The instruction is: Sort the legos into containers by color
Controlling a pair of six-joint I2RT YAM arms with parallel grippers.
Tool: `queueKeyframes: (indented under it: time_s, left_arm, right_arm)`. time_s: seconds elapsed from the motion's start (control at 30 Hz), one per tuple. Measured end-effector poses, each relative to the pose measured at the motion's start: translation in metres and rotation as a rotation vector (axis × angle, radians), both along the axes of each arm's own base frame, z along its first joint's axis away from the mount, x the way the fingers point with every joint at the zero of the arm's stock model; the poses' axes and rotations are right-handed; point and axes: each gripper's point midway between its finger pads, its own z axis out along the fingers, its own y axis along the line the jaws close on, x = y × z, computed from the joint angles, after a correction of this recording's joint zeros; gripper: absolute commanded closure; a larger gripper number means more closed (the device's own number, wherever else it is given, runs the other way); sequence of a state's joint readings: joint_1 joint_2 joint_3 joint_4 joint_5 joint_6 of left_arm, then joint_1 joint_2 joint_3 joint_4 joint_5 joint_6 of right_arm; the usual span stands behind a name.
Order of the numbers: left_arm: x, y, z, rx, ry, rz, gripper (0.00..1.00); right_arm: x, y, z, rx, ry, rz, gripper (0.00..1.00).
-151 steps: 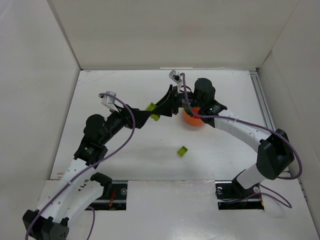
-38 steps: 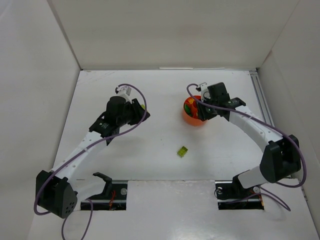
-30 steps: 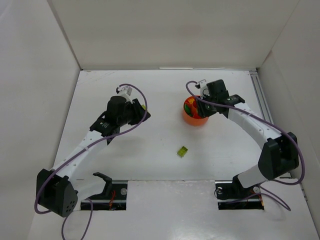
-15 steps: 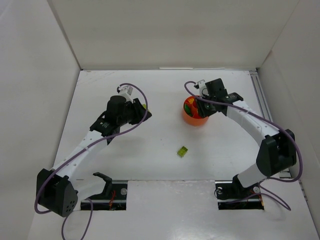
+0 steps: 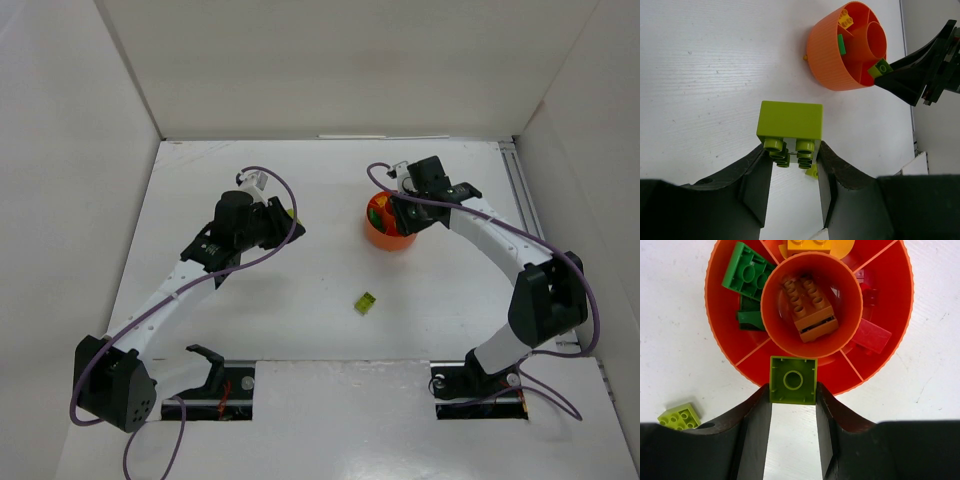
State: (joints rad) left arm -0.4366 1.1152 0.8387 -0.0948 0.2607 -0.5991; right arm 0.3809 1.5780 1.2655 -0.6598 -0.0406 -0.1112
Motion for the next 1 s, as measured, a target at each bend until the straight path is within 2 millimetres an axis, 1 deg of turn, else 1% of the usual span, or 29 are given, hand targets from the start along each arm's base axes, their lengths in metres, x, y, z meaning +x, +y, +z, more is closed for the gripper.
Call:
queueKeyframes:
  time_s: [0.03, 0.1, 0.13, 0.37, 0.67, 0.73, 0.8, 0.87, 0.93, 1.0]
  left_arm:
    - [0.000, 0.000, 0.000, -0.001, 0.000, -0.001, 1.00]
    - [0.000, 0.000, 0.000, -0.001, -0.001, -0.001, 1.00]
    - [0.000, 0.000, 0.000, -0.001, -0.001, -0.002, 1.00]
    - [-0.001, -0.001, 0.001, -0.005, 0.001, -0.010, 1.00]
    - [-0.003, -0.003, 0.001, -0.007, -0.002, -0.031, 1.00]
    - [-0.005, -0.006, 0.003, -0.010, -0.011, -0.054, 1.00]
    - [-0.006, -0.010, 0.006, -0.016, -0.029, -0.092, 1.00]
    - [-0.008, -0.018, 0.008, -0.016, -0.041, -0.134, 1.00]
    - [-0.006, -0.032, 0.011, -0.004, -0.056, -0.184, 1.00]
    - [-0.005, -0.053, 0.014, 0.021, -0.081, -0.251, 1.00]
  right_arm:
    - [0.000, 0.000, 0.000, -0.001, -0.001, -0.004, 0.62]
    - [0.001, -0.001, 0.000, 0.000, -0.001, -0.013, 0.58]
    - [0.001, -0.001, 0.000, -0.001, -0.001, -0.017, 0.55]
    - [0.001, -0.001, 0.001, 0.005, 0.000, -0.041, 0.45]
    - [0.004, 0.000, 0.006, 0.021, -0.009, -0.056, 0.45]
    - [0.003, 0.000, 0.011, 0.025, -0.020, -0.061, 0.45]
    - [0.003, -0.002, 0.021, 0.031, -0.048, -0.073, 0.44]
    - [0.003, -0.006, 0.038, 0.046, -0.094, -0.085, 0.44]
    - [0.001, -0.011, 0.059, 0.076, -0.153, -0.098, 0.41]
    - [-0.001, -0.019, 0.081, 0.121, -0.218, -0.114, 0.40]
